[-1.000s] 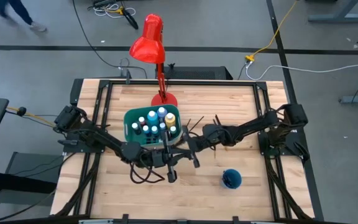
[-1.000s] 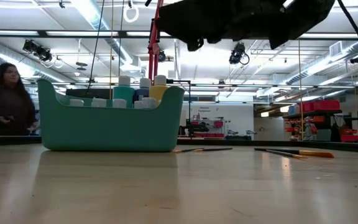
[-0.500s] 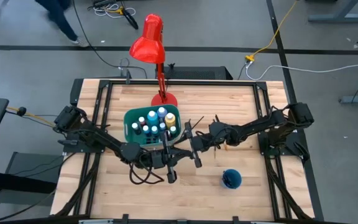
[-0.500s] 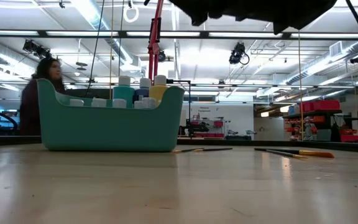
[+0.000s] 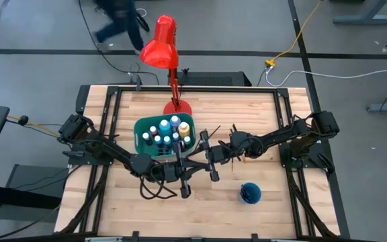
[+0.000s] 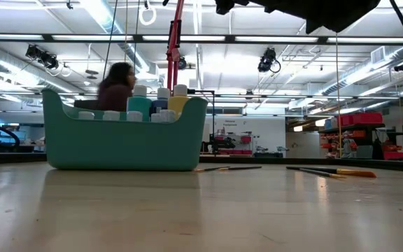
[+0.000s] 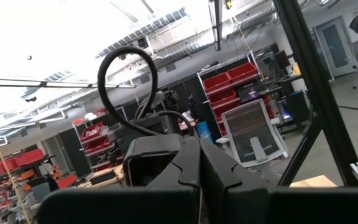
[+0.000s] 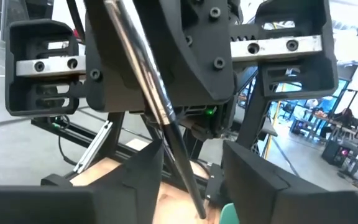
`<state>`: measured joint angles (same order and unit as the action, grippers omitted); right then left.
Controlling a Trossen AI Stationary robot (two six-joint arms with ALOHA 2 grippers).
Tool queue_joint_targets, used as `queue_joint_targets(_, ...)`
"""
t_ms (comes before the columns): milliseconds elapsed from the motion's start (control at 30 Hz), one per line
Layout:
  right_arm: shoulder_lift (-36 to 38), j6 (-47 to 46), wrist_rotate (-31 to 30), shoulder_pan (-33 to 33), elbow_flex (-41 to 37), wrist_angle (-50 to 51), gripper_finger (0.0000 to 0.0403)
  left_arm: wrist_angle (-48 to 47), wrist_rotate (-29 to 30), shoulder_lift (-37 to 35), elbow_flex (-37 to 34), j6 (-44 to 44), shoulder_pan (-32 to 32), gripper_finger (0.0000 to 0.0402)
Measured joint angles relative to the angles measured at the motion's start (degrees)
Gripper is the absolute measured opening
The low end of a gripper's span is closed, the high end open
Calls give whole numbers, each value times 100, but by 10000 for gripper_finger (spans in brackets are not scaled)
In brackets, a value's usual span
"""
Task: Pick & Place Paint Supplies
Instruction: Put the silver paint brush into the blue cup
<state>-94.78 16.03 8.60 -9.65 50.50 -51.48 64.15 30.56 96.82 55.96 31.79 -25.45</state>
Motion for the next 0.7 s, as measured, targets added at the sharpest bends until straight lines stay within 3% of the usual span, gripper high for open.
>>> queue_joint_targets(300,-7,94,52,-10,0,35,26,45,-55,-5,12,-6,4,2)
queue_joint_targets(600,-9,-113,-2,-28,0,226,32,-65,352,-7,13,-5,-118,3)
queue_joint_targets(700,-9,-198,-19,-28,0,312,23,-62,779,-4,11,-112,-230,4)
